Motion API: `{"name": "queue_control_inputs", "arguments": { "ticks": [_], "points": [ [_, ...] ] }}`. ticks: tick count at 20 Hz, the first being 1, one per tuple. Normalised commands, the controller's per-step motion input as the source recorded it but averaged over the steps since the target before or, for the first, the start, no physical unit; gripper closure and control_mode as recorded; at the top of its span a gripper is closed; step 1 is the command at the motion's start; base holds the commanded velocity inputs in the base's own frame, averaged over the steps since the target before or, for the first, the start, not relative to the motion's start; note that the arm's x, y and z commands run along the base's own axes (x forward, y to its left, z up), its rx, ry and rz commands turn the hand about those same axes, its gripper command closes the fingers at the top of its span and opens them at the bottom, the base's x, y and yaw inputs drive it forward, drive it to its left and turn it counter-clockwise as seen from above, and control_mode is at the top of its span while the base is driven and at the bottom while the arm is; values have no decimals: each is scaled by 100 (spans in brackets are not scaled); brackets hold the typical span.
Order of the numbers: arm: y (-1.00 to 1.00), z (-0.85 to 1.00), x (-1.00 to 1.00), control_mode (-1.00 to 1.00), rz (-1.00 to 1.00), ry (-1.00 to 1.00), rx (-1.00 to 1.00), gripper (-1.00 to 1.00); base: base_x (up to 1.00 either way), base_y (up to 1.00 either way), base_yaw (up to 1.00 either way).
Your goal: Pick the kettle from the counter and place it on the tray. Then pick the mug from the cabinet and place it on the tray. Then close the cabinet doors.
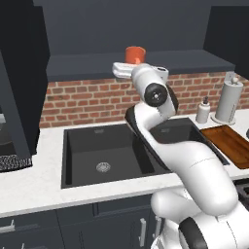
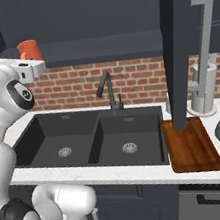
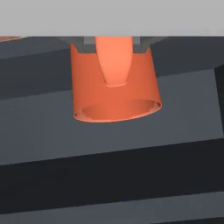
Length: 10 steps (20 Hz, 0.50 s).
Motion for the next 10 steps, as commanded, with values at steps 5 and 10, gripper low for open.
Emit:
{"name": "queue_control_inputs", "arguments": {
  "ticks": [5,10],
  "points": [
    [-52,55,-71,-100,0,0,0,100,0,0,0],
    [-44,22,-52,-100,0,6,0,100,0,0,0]
  ]
}}
